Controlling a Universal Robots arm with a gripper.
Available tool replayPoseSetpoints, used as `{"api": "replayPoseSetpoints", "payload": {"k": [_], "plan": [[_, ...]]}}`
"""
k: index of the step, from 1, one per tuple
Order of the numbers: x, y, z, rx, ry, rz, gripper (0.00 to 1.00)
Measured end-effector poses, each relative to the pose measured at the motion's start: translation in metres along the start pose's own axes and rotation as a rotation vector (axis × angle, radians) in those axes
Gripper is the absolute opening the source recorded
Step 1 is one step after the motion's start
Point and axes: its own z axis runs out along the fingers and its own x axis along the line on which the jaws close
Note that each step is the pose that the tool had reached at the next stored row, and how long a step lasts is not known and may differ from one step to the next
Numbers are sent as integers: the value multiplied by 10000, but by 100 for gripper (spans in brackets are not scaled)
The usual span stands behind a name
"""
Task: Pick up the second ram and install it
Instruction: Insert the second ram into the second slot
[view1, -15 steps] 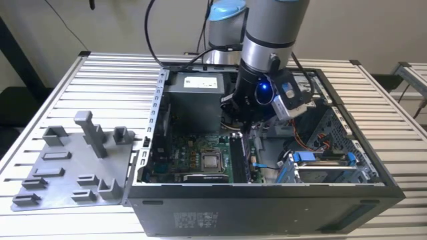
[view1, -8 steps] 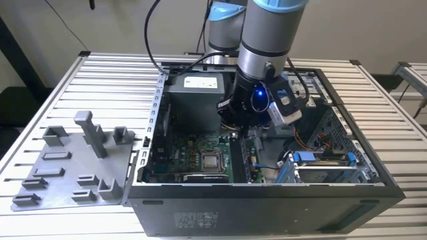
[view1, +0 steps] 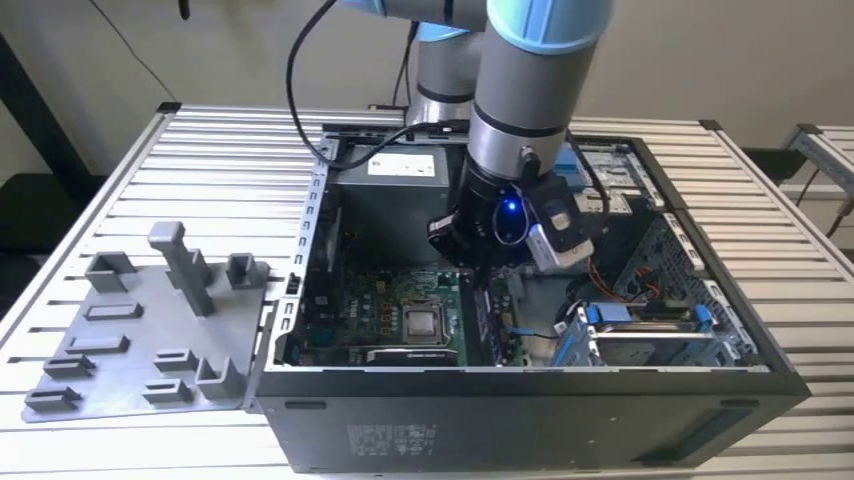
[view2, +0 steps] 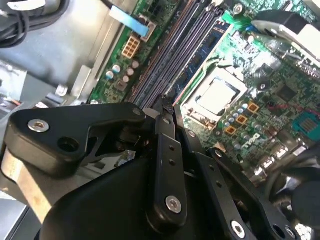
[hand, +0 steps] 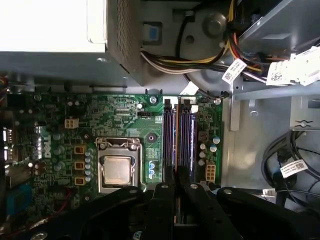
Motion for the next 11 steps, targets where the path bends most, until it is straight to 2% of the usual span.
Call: {"api": "replayPoseSetpoints", "payload": {"k": [3, 11], "plan": [[-1, -34, 56, -4, -1, 0, 14], [5, -53, 181, 0, -3, 146, 14]]}}
